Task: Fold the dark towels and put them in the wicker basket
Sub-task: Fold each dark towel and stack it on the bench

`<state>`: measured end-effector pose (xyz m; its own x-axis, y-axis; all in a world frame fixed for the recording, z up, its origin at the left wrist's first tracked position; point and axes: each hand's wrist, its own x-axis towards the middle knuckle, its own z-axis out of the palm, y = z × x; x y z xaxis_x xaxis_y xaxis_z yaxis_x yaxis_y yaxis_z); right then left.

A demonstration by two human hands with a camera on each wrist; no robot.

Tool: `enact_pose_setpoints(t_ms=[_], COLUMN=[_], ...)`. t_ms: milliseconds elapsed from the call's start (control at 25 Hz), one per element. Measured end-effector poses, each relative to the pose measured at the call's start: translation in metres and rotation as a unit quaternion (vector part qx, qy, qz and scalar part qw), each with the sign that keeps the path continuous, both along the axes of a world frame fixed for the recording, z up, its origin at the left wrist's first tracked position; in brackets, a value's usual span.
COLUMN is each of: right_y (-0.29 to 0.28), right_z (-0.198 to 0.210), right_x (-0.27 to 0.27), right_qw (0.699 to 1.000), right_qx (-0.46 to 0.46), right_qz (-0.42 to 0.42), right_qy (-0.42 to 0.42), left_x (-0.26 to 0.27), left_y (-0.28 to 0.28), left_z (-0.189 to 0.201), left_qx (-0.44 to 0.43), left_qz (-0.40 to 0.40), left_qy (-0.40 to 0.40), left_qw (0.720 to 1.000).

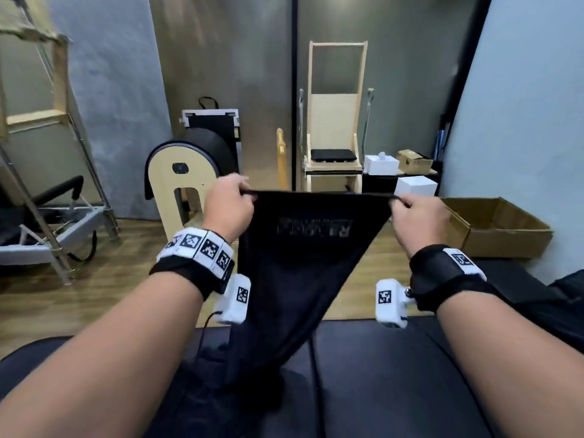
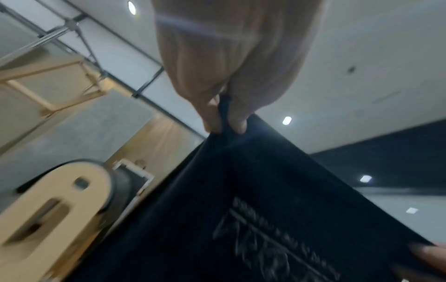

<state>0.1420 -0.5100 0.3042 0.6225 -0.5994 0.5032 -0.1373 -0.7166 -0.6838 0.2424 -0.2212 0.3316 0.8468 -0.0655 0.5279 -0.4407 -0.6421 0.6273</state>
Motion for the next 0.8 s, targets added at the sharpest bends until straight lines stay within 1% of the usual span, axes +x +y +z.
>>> enact_pose_setpoints(t_ms=[80,120,160,200,280,360,440,520,600,680,720,800], right_y=[0.006,0.006,0.005,0.003,-0.005,-0.019,-0.039,-0.059,-0.081,-0.100,-0.108,-0.121], right_z=[0.041,0.052,0.056,0.056,0.045,0.022,-0.012,-0.056,-0.108,-0.160,-0.185,-0.226], right_x=[-0.006,-0.011,-0.017,-0.026,-0.049,-0.080,-0.118,-0.156,-0.200,-0.246,-0.268,-0.310], right_qw=[0.986,0.975,0.968,0.963,0.967,0.970,0.972,0.976,0.977,0.975,0.973,0.962], right_qx=[0.007,0.002,-0.013,-0.029,-0.048,-0.096,-0.152,-0.174,-0.194,-0.202,-0.198,-0.160], right_qz=[-0.011,0.002,0.018,0.033,0.059,0.064,0.053,0.055,0.064,0.090,0.107,0.132], right_qy=[-0.164,-0.221,-0.252,-0.264,-0.243,-0.212,-0.172,-0.119,-0.063,0.011,0.057,0.178], left_x=[-0.005,-0.012,-0.020,-0.030,-0.051,-0.076,-0.105,-0.139,-0.183,-0.228,-0.250,-0.290], left_y=[0.000,0.002,0.004,0.007,0.008,0.004,-0.008,-0.022,-0.039,-0.055,-0.061,-0.070], left_z=[0.059,0.080,0.091,0.097,0.086,0.054,0.008,-0.045,-0.098,-0.150,-0.175,-0.216], left_qx=[-0.021,-0.023,-0.020,-0.008,0.030,0.063,0.094,0.113,0.114,0.112,0.120,0.151], left_qz=[0.015,0.019,0.018,0.014,0.003,-0.012,-0.028,-0.046,-0.073,-0.097,-0.095,-0.076], left_qy=[-0.125,-0.171,-0.201,-0.220,-0.225,-0.204,-0.154,-0.109,-0.083,-0.052,-0.020,0.077], left_qw=[0.992,0.985,0.979,0.975,0.974,0.977,0.983,0.987,0.987,0.988,0.988,0.983])
